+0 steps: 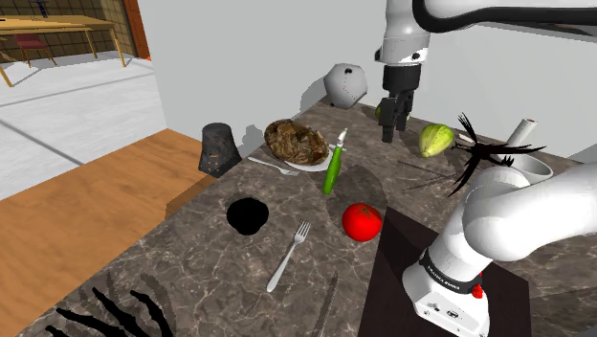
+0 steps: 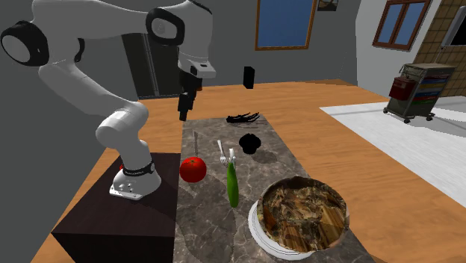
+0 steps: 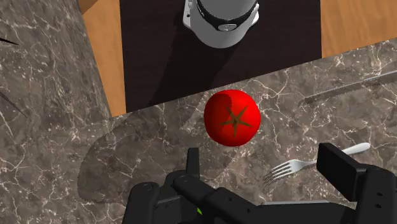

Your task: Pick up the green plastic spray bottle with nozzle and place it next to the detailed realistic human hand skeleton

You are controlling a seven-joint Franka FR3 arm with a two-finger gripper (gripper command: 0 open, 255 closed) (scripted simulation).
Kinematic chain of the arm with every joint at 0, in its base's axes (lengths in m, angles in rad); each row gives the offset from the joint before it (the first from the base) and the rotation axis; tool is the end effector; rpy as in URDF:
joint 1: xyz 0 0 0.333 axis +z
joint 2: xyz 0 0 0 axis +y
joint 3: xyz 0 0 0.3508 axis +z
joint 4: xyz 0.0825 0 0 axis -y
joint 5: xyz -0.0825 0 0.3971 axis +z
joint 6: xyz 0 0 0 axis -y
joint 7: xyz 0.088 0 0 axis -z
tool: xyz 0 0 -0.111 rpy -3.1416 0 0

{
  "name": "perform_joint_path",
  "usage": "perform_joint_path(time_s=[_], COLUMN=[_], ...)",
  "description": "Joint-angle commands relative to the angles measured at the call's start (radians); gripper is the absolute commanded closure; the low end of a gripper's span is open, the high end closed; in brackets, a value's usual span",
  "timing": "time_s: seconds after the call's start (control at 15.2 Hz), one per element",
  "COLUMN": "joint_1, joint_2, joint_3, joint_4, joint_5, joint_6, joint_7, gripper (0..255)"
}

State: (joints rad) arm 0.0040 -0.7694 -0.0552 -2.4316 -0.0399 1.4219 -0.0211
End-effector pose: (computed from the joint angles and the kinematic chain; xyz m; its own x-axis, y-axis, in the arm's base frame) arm 0.2768 -0.0235 0.5591 0.9711 -0.0103 -0.2386 -0.0115 -0.9999 -0.0037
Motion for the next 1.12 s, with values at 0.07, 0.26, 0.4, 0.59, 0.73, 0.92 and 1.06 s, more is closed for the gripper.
perform_joint_path(time_s=[0.07,0.26,0.4,0.59,0.73,0.92,1.06], joint_1=[-0.015,-0.057,-0.083,-0.119,-0.141,-0.174,-0.195], joint_2=[0.046,0.181,0.268,0.392,0.470,0.580,0.648], joint_3=[-0.003,-0.016,-0.028,-0.053,-0.073,-0.105,-0.128], joint_4=[0.012,0.053,0.082,0.127,0.157,0.200,0.226], joint_5=[0.017,0.066,0.099,0.149,0.184,0.239,0.279], joint_6=[0.023,0.089,0.130,0.186,0.220,0.268,0.299], joint_7=[0.039,0.149,0.217,0.312,0.370,0.449,0.497], gripper=[0,0,0,0,0,0,0])
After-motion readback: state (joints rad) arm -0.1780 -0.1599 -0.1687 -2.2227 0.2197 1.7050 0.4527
